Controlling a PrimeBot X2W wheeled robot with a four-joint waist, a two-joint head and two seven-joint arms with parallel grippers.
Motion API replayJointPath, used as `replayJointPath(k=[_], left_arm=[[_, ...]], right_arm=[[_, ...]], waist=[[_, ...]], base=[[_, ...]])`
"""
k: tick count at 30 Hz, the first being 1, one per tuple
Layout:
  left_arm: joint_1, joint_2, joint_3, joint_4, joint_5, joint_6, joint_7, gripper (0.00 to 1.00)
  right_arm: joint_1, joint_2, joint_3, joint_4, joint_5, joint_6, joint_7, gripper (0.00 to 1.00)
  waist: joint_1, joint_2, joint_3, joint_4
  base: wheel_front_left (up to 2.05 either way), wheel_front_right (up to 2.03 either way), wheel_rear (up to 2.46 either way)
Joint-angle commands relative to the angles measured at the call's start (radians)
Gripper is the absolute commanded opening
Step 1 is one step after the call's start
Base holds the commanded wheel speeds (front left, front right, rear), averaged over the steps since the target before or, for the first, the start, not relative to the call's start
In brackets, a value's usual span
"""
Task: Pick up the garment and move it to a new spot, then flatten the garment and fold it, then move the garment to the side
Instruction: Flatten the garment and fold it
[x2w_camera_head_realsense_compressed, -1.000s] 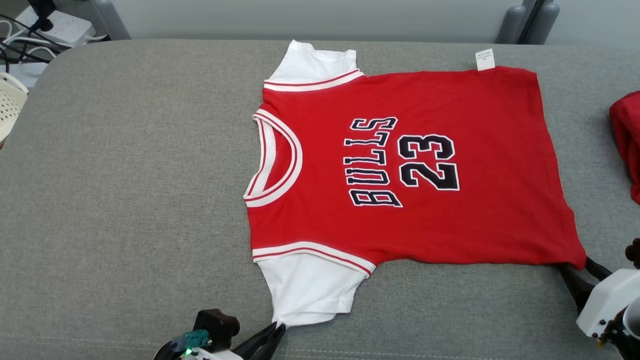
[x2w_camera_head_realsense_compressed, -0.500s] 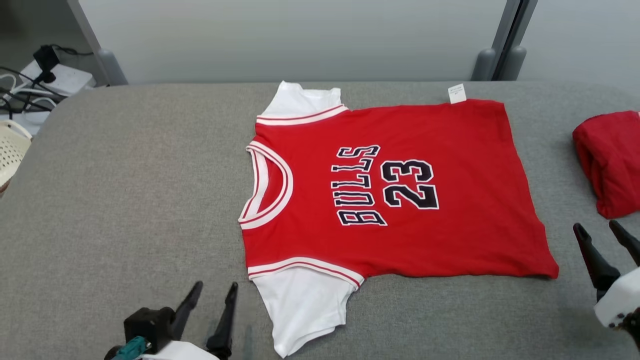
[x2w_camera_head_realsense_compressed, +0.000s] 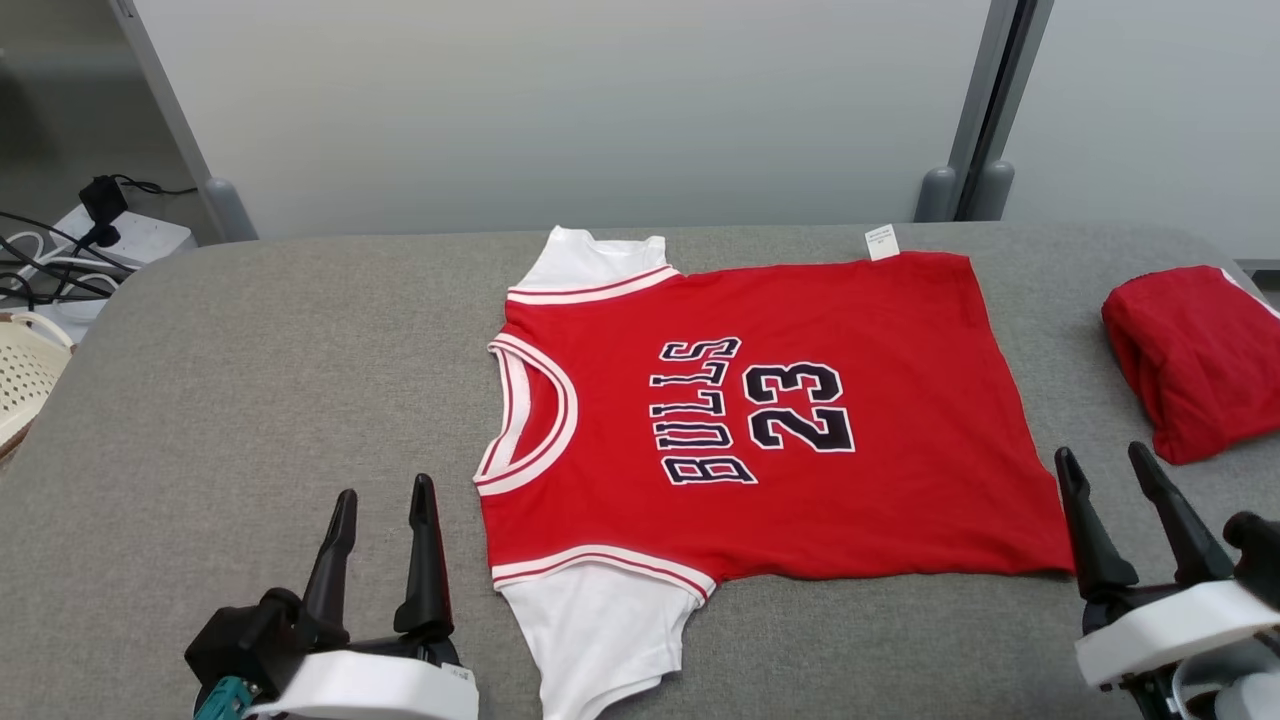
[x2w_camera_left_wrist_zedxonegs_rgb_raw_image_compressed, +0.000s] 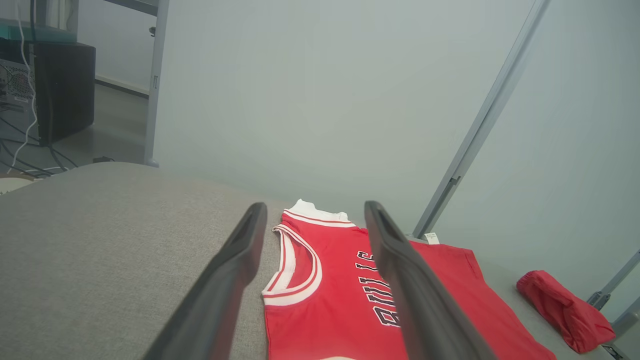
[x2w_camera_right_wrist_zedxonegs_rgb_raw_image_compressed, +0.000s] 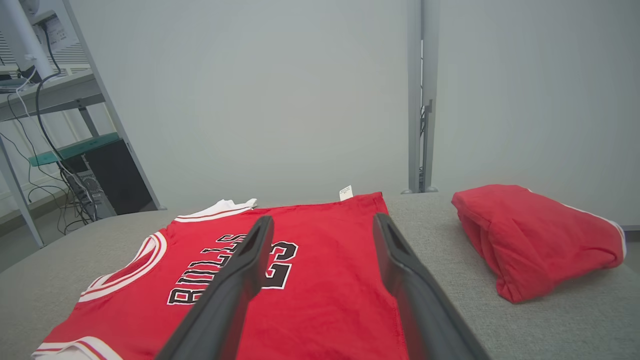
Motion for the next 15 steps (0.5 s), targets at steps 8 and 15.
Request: replayJointPath(k=[8,15], left_arm=[[0.044,-0.061,0.130,-0.064,0.151,-0.052,-0.010,1.00],[0.107,-0.077,0.153,-0.042,0.237,-0.090,-0.010,1.00]], right_arm=[[0.094,0.096,-0.039,-0.132,-0.108,0.000,-0.013,1.00],[0.189,0.155,-0.069,-0.213,-0.197,0.000,-0.013,1.00]], waist=[[0.0000,-0.0001,-0.025,0.005],[0.0000,-0.0001,-0.038,0.006]], base=[[0.00,0.00,0.00],[0.00,0.00,0.00]])
